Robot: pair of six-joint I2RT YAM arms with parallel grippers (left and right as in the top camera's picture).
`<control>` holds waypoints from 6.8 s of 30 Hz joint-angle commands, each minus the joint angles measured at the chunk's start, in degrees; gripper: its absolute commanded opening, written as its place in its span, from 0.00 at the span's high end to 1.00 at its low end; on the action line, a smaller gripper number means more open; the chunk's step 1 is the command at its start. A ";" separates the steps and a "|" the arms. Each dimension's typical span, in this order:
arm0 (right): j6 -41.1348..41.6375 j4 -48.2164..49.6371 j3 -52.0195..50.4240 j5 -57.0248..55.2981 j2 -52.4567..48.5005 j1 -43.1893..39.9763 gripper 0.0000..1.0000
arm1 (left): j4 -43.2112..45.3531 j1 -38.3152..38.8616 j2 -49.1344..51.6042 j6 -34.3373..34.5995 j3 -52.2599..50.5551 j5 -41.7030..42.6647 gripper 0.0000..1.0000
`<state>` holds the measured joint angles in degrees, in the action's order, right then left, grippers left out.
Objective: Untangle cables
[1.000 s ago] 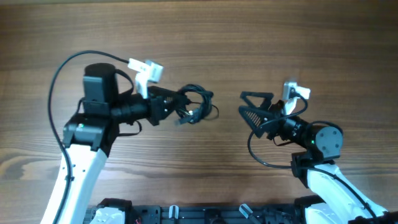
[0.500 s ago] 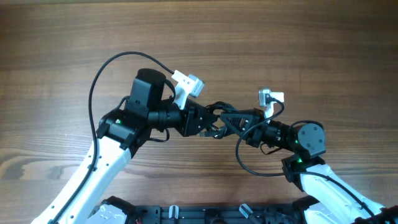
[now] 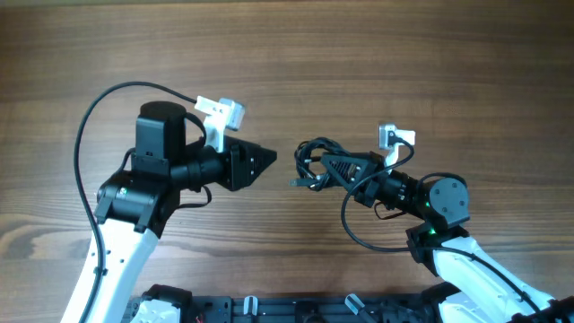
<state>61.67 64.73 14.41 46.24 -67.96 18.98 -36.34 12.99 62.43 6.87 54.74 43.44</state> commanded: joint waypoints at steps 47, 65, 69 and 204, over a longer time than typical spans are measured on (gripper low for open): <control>1.42 2.89 0.37 17.55 -1.57 0.20 0.96 | 5.07 6.40 14.08 -30.49 0.76 19.45 0.48; 1.31 -0.66 0.37 9.70 -1.60 0.17 0.20 | 7.87 -6.27 16.52 -19.45 0.79 25.57 0.96; 1.36 -4.55 0.37 -0.28 -1.60 0.17 0.14 | 5.51 -12.63 16.55 -20.33 0.76 33.03 0.96; 11.61 -9.53 0.33 -24.61 -12.52 8.48 0.72 | 11.28 22.16 14.36 6.82 0.79 -24.79 0.96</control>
<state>71.40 55.33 14.37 25.58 -79.57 27.24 -25.58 35.14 78.41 12.84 55.22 14.00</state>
